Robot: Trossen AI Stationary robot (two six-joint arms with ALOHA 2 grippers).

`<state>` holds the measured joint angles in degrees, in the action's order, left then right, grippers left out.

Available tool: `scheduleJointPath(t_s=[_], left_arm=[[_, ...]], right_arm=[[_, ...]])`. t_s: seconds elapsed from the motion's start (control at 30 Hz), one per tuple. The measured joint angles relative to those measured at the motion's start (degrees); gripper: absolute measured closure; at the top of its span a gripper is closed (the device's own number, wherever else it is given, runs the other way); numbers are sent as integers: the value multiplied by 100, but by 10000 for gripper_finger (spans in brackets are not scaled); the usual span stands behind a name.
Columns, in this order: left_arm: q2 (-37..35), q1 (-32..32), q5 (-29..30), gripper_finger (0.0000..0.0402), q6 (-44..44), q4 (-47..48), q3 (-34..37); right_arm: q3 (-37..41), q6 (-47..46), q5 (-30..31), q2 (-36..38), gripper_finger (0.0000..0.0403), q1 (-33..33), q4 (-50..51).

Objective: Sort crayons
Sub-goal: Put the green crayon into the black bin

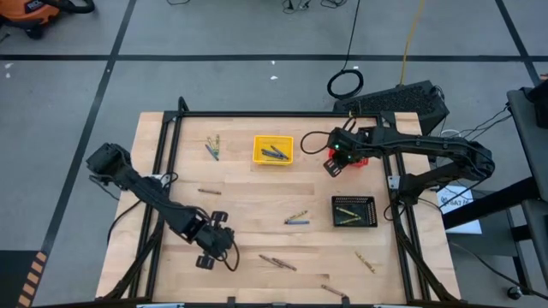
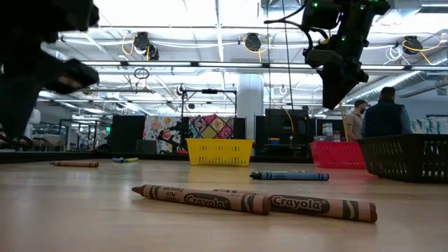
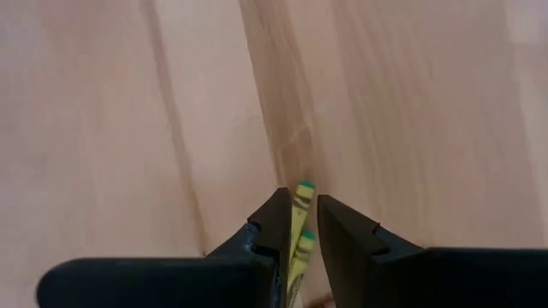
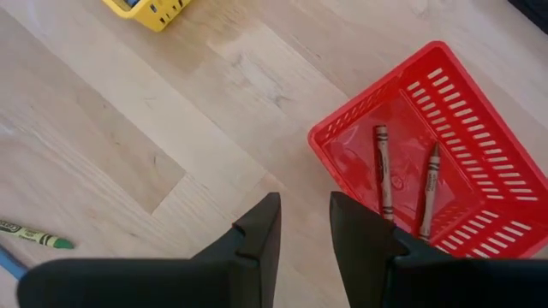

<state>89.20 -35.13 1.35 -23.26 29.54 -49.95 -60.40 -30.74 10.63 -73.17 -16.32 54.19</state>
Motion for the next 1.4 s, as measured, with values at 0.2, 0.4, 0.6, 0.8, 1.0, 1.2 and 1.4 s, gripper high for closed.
scheduleJointPath(t_s=[0.2,0.4,0.6,0.8,1.0,1.2,1.4], left_arm=[[342,-48,-103,338,-38,-23,-2],[444,-145,-182,338,-47,-69,-2],[653,-140,-115,338,-47,-81,-2],[659,-157,-123,338,-238,-58,-23],[661,-169,-148,338,-293,250,-193],[661,-117,-258,338,-347,597,-267],[661,-11,-338,338,-104,549,-267]], right_arm=[[0,13,0,0,314,0,-17],[0,13,0,0,314,0,-20],[0,13,-13,0,314,0,-22],[0,157,-17,0,314,0,-25],[0,208,-20,0,314,0,-156],[0,307,-22,0,314,-2,-190],[0,317,-22,0,314,-2,-231]])
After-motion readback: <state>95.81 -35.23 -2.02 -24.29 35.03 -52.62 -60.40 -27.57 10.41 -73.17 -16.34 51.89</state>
